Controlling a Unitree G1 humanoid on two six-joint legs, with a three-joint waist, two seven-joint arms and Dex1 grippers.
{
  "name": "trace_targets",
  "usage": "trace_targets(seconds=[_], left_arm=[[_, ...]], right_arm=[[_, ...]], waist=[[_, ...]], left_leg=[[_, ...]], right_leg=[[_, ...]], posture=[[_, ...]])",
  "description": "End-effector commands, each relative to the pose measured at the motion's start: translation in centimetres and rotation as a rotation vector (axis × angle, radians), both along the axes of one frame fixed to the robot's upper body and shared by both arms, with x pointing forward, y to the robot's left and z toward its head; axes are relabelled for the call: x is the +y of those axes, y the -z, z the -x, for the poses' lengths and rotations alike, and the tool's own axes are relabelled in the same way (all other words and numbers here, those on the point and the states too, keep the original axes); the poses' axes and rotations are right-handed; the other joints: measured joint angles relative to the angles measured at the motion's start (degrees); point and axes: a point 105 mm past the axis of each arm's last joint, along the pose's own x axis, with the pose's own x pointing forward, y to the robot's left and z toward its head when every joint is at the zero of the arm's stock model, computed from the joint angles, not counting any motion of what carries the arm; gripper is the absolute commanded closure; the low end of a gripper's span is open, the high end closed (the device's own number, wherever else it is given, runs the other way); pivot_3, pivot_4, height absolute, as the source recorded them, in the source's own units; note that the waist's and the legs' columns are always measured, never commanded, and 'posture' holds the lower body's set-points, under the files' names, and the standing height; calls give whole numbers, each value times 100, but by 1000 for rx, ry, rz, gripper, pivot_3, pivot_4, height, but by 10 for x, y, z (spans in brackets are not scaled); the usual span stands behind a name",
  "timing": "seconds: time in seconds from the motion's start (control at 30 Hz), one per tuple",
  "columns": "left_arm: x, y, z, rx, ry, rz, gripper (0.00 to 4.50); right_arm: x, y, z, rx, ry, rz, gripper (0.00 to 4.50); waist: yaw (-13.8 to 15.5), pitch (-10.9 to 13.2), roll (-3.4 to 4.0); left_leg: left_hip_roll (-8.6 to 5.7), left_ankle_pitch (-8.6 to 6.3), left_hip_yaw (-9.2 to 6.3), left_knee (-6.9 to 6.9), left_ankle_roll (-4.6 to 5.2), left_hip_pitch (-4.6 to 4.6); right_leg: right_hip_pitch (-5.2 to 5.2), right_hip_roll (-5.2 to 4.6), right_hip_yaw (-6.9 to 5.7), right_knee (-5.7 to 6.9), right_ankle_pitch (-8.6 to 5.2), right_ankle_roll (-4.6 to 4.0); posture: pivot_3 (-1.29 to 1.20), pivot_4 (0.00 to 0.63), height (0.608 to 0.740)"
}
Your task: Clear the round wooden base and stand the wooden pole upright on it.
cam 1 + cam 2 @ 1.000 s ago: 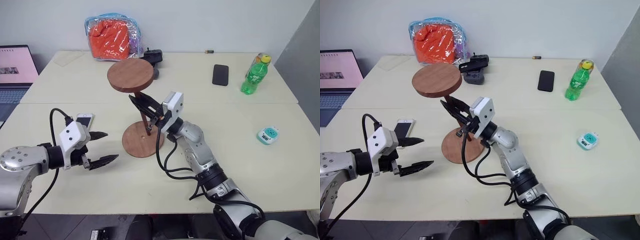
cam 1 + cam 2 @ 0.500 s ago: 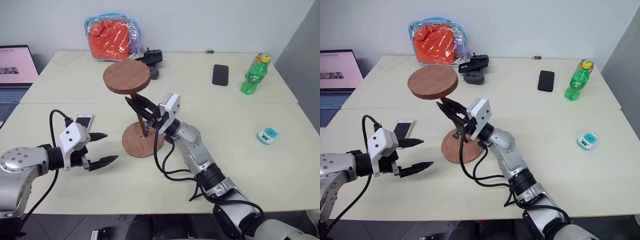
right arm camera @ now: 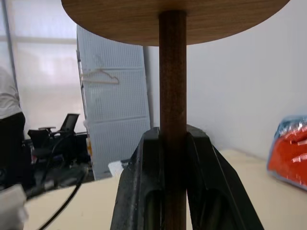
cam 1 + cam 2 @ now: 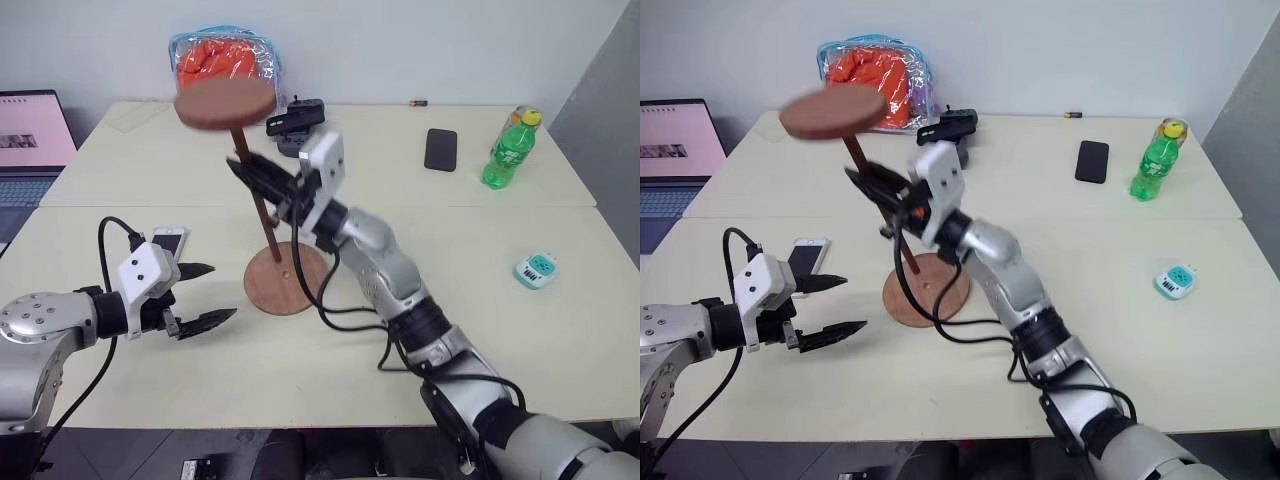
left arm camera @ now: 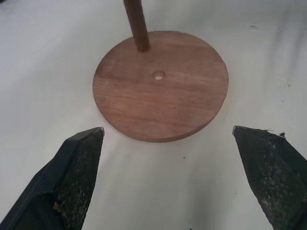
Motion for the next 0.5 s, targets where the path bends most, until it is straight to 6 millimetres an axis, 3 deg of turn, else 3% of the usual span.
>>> trace_targets(seconds=[0.03, 0.13, 0.5], left_arm=[[2, -5, -2, -37, -11, 0, 0], [1, -4, -1, -38, -15, 8, 0], [5, -3, 3, -31, -3, -4, 0]], right_arm=[[10, -35, 8, -18, -59, -83, 4277], [9, -36, 11, -34, -73, -115, 4277], [7, 11, 57, -67, -265, -82, 4277]], waist=[[-3, 0, 0], [3, 0, -1], [-1, -1, -1]], left_leg=[[1, 0, -1, -1, 0, 1], [2, 0, -1, -6, 0, 0], [6, 0, -2, -4, 1, -2]], right_leg=[[0, 0, 0, -1, 0, 0], [0, -2, 3, -7, 0, 0], [-2, -10, 6, -1, 0, 0]], posture=[[0, 150, 740], [0, 150, 740], [0, 150, 740]])
